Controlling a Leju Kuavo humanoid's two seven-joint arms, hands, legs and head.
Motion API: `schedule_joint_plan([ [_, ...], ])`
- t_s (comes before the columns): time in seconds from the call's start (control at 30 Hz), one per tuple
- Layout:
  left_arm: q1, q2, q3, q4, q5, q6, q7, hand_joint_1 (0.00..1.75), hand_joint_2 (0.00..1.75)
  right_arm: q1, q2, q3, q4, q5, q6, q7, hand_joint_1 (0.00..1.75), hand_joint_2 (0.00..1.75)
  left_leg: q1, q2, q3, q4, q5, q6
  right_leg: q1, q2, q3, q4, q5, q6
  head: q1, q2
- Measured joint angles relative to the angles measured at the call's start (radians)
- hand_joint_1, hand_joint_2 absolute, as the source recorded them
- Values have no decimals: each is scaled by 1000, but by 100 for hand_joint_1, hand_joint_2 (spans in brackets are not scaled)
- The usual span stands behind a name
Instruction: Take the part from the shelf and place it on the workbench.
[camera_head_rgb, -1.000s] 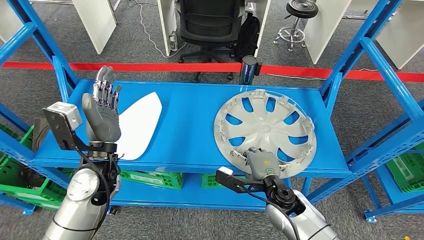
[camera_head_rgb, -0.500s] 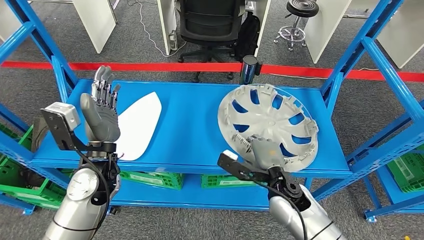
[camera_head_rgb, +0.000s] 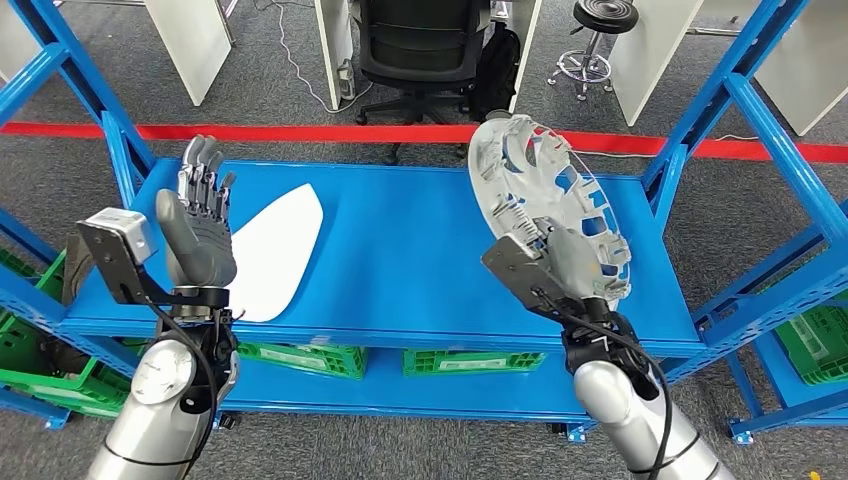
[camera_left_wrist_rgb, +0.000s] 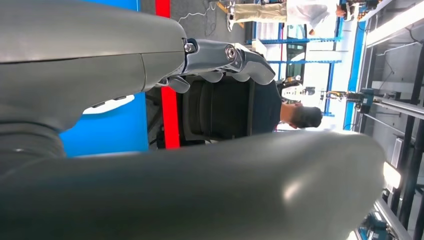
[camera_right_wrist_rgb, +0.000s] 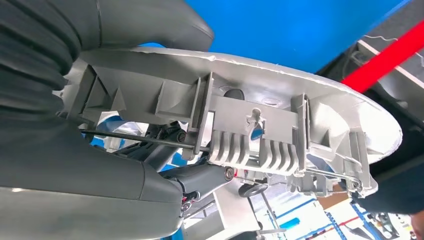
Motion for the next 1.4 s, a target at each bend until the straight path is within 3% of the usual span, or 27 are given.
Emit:
schedule_joint_plan([
  [0.23,3,0,6,0,8,10,-13,0,0,0,-19,-47,-60,-189,-83,-65,175,175,0,0,0,0,0,0,0,0,0,0,0,0,0,0],
  [0.43,4,1,6,0,11,22,-19,0,0,6,-37,-86,-112,-265,-133,-112,175,175,0,0,0,0,0,0,0,0,-1,0,0,0,-1,0],
  [0.63,18,10,7,-13,8,58,-27,0,0,67,-51,-146,-211,-374,-254,-204,175,175,0,0,-1,-1,0,0,0,0,-1,0,0,0,-1,0],
  [0.87,38,19,7,-43,-20,97,-27,0,0,150,-62,-199,-319,-484,-325,-285,175,175,0,-2,-2,-2,0,0,0,-1,-2,0,-1,0,0,0],
  [1.1,62,26,7,-92,-80,150,-16,0,0,243,-68,-253,-426,-689,-340,-407,175,175,0,-1,-2,-2,-1,0,0,-1,-2,-1,-1,0,-1,0],
  [1.4,76,31,7,-137,-104,168,-13,0,0,301,-68,-289,-503,-758,-334,-466,175,175,0,-1,-2,-2,-1,0,0,-1,-3,-1,-2,0,-2,0],
])
